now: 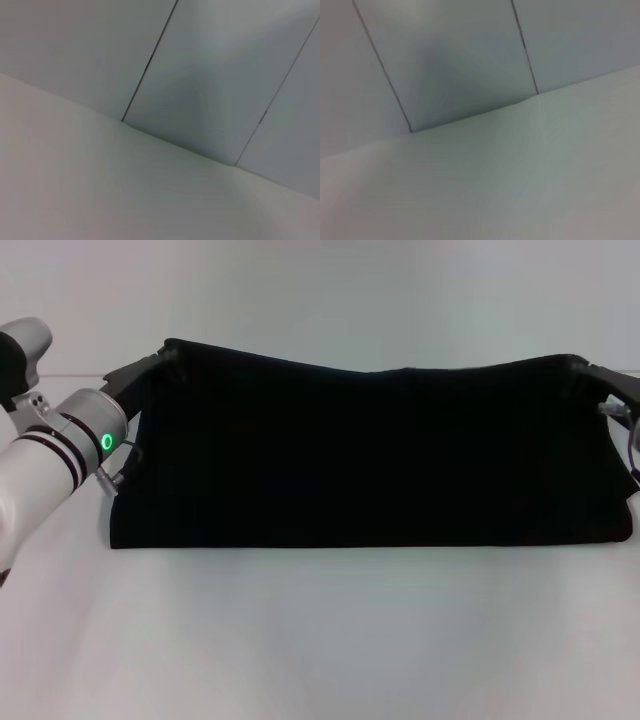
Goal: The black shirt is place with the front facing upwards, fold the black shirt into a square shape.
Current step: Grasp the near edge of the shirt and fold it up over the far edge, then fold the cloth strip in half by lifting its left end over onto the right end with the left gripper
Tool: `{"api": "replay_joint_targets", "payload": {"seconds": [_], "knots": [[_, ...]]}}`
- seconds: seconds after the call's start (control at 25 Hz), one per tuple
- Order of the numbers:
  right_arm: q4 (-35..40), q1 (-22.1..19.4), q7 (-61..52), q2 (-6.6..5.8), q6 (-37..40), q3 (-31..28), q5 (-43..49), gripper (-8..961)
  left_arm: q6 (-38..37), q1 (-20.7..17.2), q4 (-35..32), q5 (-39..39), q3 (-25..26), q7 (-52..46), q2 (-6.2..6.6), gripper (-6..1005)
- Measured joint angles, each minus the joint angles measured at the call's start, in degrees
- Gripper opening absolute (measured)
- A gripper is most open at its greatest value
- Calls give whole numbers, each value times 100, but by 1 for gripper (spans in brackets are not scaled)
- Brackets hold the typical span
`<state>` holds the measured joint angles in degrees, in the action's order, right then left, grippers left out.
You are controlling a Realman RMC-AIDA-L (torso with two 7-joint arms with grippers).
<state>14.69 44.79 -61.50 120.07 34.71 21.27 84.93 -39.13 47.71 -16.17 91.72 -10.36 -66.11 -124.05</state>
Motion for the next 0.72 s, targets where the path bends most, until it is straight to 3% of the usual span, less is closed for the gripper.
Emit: {"api": "replay_joint_targets", "payload": {"seconds": [0.24, 0.6, 0.72], "knots": [[-175, 4, 540, 6, 60, -18, -290, 113, 2, -17, 99, -111, 28, 116, -9, 142], [-206, -142, 553, 8, 158, -49, -453, 295, -5, -256, 358, -919, 26, 615, -16, 193], [-208, -257, 524, -2, 447, -51, -456, 440, 4, -325, 362, -936, 15, 551, -5, 264]]}}
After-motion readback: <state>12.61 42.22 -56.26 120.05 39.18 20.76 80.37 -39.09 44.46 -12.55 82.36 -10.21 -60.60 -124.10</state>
